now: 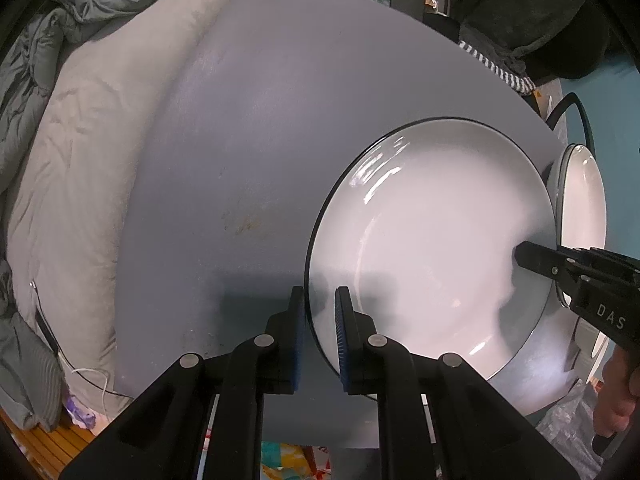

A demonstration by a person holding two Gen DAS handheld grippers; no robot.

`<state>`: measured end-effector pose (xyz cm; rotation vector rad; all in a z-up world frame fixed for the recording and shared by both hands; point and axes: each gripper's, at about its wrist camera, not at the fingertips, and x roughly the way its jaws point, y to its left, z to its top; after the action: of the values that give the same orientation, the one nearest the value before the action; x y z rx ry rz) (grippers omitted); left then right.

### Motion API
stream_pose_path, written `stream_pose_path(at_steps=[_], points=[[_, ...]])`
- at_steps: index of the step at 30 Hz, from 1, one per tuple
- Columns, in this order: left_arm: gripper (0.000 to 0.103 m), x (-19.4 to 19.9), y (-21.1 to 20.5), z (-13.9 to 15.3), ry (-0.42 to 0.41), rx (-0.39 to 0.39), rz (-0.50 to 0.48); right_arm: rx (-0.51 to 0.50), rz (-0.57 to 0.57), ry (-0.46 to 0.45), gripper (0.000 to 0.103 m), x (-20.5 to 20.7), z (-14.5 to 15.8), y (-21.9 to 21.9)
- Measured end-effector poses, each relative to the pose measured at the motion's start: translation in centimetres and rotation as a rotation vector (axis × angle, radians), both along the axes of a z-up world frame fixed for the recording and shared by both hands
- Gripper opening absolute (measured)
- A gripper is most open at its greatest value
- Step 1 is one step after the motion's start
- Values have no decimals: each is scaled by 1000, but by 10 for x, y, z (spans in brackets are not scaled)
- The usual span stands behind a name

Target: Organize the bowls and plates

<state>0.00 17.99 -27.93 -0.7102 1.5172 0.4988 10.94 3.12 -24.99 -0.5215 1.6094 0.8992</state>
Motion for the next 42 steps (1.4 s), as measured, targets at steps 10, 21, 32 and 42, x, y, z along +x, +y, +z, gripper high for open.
stream_pose_path(at_steps=[10, 21, 32, 42], points=[[2, 19, -15, 31, -85, 10, -36, -7, -68, 30, 9, 6, 0, -6], [24, -6, 8, 7, -61, -11, 34, 9, -56, 72, 9, 7, -7, -12], [34, 8, 6, -6, -62, -61, -17, 4, -44, 86, 10, 8, -13, -11], [15, 4, 13, -11, -47, -68, 30, 14, -27, 79, 10, 8, -15, -9]])
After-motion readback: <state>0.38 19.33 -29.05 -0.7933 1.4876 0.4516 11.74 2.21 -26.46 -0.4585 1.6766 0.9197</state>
